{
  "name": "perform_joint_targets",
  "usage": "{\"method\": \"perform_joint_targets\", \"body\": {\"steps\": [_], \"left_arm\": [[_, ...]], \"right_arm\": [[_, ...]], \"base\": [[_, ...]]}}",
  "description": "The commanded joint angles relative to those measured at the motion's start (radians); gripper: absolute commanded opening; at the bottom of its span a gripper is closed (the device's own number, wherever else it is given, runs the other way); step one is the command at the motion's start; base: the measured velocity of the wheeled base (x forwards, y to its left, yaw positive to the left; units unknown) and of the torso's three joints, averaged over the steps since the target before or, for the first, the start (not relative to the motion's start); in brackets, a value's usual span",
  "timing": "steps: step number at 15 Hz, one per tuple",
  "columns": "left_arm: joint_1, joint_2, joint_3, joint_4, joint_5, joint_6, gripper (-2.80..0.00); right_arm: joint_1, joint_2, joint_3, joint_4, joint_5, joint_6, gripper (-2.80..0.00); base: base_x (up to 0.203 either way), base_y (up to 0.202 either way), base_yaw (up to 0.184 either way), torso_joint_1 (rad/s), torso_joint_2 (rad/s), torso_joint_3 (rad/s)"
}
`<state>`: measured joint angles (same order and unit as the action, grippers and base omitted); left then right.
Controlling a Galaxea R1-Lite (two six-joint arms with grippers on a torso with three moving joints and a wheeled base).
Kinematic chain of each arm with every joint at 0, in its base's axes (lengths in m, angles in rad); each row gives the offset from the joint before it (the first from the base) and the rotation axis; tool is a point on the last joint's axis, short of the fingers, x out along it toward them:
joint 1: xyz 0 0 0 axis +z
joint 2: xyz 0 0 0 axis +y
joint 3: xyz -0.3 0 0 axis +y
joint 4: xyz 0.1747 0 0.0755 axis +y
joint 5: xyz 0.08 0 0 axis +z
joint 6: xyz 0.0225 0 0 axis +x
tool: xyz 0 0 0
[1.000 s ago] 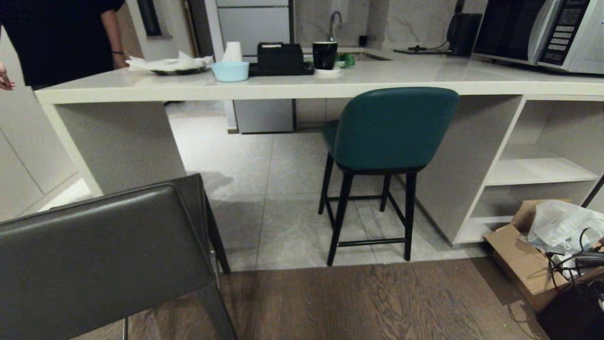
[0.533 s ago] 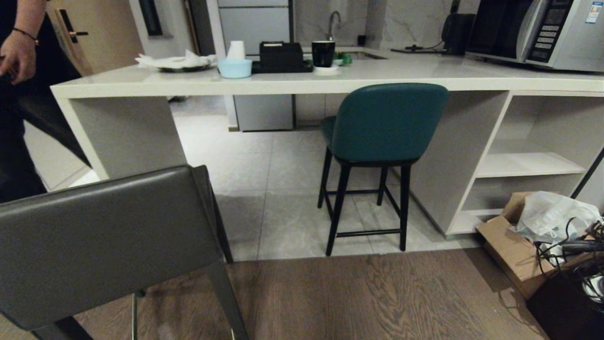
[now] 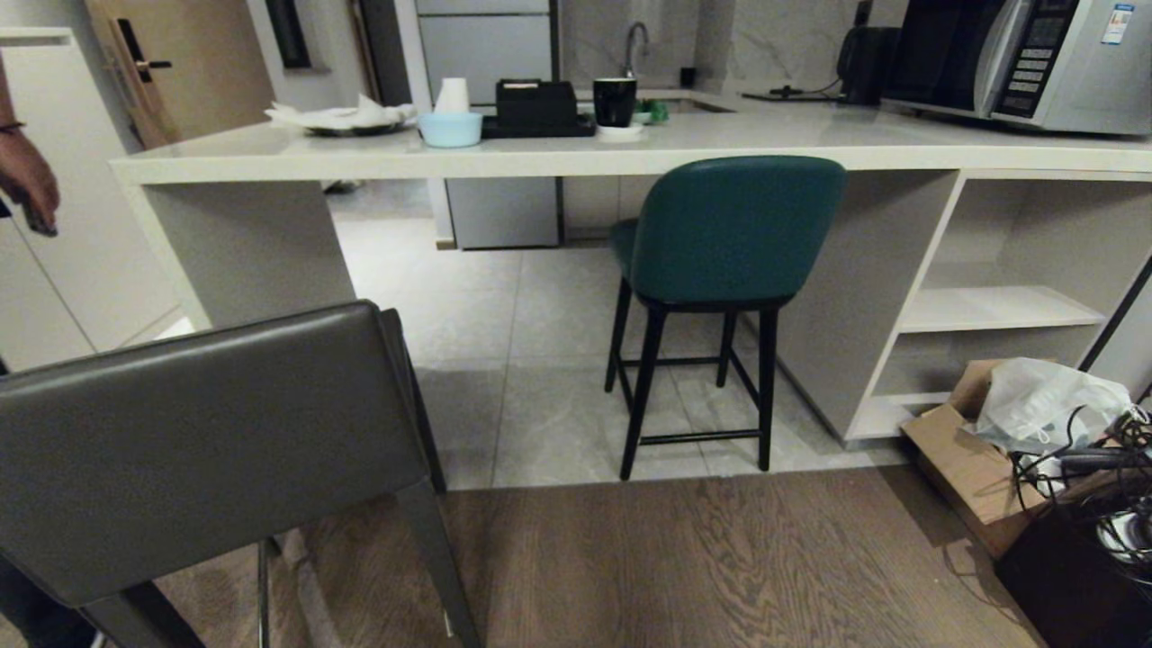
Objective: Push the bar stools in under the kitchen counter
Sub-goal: Push the gray chair back under the dining table
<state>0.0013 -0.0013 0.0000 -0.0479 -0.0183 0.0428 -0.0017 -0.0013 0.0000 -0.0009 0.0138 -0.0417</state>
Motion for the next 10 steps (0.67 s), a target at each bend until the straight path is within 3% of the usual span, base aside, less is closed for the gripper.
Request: {"method": "perform_joint_targets", "body": {"steps": [1,4,10], "left_arm": [[-0.001,0.001,0.020,-0.001,0.000,0.000,-2.80],[-0.001,0.001,0.020,-0.001,-0.001,0.000,-2.80],[-0.001,0.000,0.020,-0.001,-0.002,0.000,-2.80]], "right_arm": [[0.000,0.000,0.000,-0.001,0.002,-0.001,-2.80],[0.000,0.000,0.000,-0.001,0.000,0.002,-2.80],[0.000,0.000,0.000,-0.001,0.002,0.000,-2.80]], "base": [[0.000,0.000,0.000,0.000,0.00,0.000],[0.001,0.056,-0.010,0.000,0.00,0.003],[0.000,0.194,-0.003,0.003,0.00,0.001]]}}
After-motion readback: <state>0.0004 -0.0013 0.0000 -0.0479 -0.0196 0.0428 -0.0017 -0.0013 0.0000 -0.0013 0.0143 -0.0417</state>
